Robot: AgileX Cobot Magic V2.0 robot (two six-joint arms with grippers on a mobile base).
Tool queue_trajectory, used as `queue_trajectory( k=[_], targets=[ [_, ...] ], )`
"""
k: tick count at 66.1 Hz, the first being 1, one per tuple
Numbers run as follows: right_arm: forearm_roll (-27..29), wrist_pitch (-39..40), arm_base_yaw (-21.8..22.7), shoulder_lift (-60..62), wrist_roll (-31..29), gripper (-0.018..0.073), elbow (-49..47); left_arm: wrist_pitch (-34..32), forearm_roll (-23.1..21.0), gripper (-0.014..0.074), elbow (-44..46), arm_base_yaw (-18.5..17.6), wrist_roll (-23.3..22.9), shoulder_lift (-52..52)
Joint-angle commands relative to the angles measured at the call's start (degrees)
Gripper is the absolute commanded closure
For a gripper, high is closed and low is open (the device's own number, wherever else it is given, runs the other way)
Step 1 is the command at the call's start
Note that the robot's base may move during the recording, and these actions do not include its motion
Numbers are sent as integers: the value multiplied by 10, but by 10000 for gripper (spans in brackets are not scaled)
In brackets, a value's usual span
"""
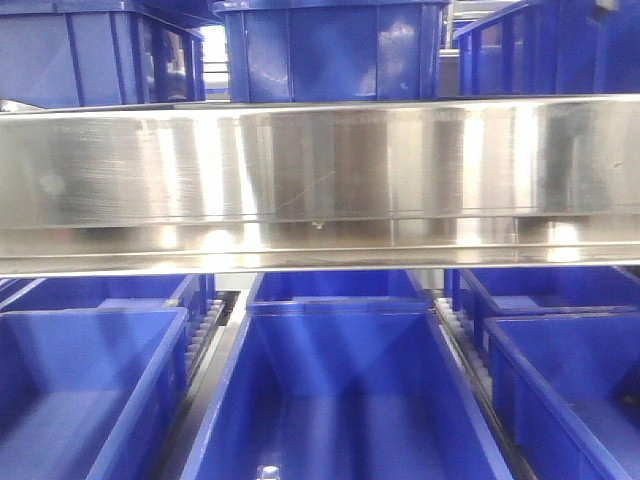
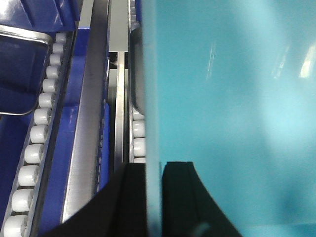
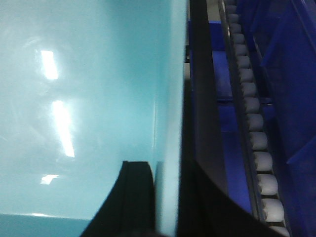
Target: Move two blue bins to right shelf middle
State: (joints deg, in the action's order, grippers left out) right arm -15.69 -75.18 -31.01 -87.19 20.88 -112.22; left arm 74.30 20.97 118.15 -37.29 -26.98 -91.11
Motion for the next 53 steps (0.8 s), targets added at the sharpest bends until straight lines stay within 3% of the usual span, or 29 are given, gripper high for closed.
queue_trajectory(
  k=[1, 40, 53],
  targets=[
    [4, 52, -5, 10, -3, 724, -10, -43, -13, 707, 9, -7, -6, 10],
    [4, 52, -5, 10, -3, 724, -10, -43, -11, 707, 9, -7, -6, 10],
    [4, 91, -5, 10, -3, 724, -10, -43, -11, 707, 9, -7, -6, 10]
  ],
)
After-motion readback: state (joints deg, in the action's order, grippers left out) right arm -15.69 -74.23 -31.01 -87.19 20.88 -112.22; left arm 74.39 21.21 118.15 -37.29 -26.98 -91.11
